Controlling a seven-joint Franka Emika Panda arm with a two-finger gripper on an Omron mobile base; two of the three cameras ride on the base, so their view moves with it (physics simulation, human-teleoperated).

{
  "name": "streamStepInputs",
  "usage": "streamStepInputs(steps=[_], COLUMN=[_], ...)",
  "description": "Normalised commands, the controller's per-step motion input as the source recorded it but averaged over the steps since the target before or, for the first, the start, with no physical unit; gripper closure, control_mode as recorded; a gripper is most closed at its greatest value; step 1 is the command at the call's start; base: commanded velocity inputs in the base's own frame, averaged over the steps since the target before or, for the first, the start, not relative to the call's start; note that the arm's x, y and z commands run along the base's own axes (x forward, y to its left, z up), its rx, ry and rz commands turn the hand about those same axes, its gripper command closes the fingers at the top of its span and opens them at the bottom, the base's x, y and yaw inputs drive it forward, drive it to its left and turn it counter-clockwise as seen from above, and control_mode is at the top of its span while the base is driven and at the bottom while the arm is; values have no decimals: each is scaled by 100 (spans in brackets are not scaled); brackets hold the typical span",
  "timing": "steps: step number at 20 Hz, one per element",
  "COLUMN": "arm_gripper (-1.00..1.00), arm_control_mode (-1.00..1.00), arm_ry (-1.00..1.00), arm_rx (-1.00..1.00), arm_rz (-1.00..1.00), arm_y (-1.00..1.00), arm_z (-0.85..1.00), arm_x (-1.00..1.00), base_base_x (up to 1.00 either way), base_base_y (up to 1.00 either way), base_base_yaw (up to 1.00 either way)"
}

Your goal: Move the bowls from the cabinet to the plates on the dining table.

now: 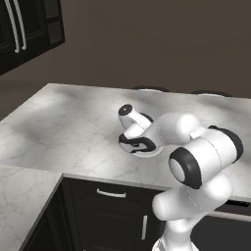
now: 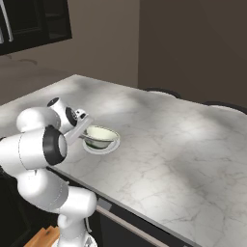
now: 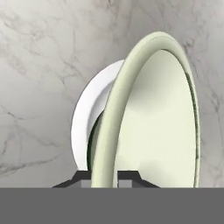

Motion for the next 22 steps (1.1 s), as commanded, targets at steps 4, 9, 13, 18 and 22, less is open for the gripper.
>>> streamStepInputs(steps=[4, 9, 13, 18, 22], arm_gripper=[100, 100, -100, -100, -100], arm_control_mode=[-100, -100, -100, -100, -100], arm_ry=[0, 0, 0, 0, 0], arm_rx=[-6, 0, 0, 0, 1], arm_rz=[-4, -2, -2, -1, 0], arm_y=[0, 0, 0, -3, -9], arm_z=[-20, -8, -9, -18, -25], arm_x=[4, 0, 0, 0, -5], base_base_x=[0, 0, 0, 0, 0], base_base_y=[0, 0, 0, 0, 0], base_base_yaw=[0, 0, 0, 0, 0])
